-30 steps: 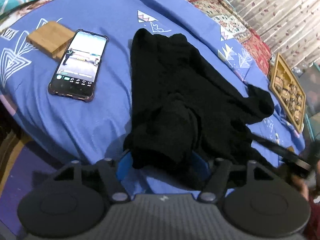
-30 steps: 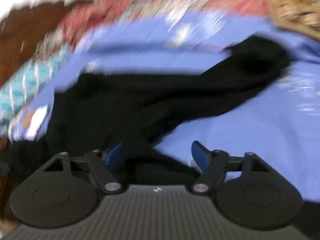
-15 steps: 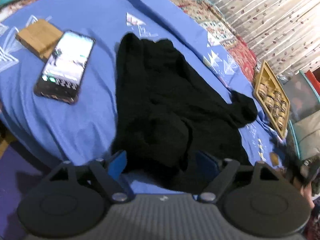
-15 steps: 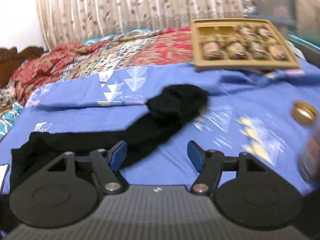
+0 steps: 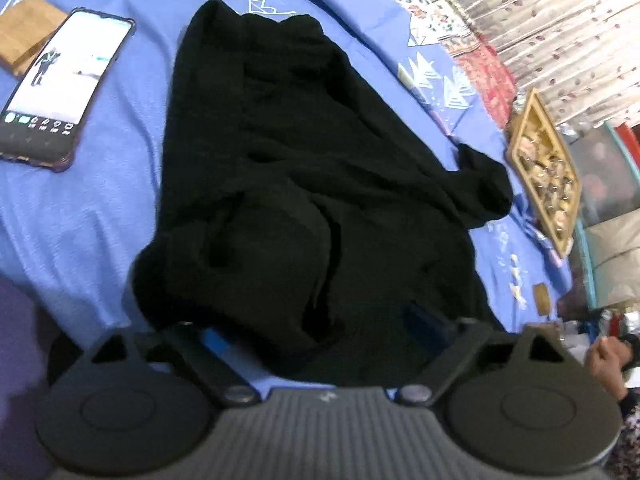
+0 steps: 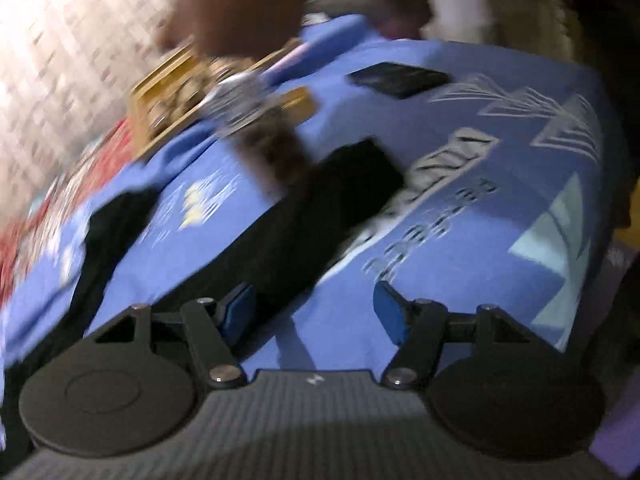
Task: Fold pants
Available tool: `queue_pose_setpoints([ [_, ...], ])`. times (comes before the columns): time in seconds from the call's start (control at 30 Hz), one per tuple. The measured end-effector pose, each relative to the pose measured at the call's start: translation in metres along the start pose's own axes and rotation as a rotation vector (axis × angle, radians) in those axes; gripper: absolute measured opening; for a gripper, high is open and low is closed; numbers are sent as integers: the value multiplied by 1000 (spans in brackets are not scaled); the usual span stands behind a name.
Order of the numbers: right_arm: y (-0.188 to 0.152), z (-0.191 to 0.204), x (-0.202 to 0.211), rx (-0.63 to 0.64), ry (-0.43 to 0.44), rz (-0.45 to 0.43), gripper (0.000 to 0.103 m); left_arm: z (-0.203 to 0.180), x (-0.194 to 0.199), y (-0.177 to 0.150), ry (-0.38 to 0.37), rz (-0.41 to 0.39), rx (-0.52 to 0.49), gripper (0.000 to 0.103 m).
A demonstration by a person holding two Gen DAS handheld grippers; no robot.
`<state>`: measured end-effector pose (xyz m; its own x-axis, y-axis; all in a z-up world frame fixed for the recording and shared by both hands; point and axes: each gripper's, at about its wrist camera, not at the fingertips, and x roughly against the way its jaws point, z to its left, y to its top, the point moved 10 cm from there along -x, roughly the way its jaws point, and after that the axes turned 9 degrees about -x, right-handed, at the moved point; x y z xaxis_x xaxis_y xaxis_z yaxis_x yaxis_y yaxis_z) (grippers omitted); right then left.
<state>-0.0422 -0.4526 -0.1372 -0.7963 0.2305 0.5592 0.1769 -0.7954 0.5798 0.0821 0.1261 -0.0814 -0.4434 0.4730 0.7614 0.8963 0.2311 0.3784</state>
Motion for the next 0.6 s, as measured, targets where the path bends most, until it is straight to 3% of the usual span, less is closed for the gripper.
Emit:
queue_pose_setpoints([
  [0.03,6,-2,-7,-31,5,-18,68,0,-5,-1,14,22,-6,28],
  [0.07,12,-3,-13,-48,8,-36,68,0,-10,-4,32,52,-7,10],
  [0.1,17,1,-22,-48,-2,-50,68,2,-11,-5,46,66,-3,10],
  [0.13,20,7,-29,-37,-13,-47,61,3,-8,-5,61,61,-2,10],
  [0.17,22,17,-37,-24,-5,-34,26,5,-1,-3,80,49,-10,9],
  [0.2,23,25,-43,-12,11,-8,8,7,8,1,94,31,-15,9],
  [0.27,33,33,-36,-10,-28,-44,10,11,38,15,93,-28,2,9],
  [0.37,61,44,10,10,-36,-272,10,17,81,30,41,-103,39,9],
  [0.43,63,60,31,101,-43,-358,10,20,90,30,79,-98,7,10],
  [0.5,51,65,26,157,-72,-310,12,24,75,23,165,-30,-31,17],
  [0.57,27,57,0,215,-150,-168,24,37,53,10,262,57,-35,23],
  [0.6,17,47,-7,224,-192,-111,26,42,45,2,271,83,-29,22],
])
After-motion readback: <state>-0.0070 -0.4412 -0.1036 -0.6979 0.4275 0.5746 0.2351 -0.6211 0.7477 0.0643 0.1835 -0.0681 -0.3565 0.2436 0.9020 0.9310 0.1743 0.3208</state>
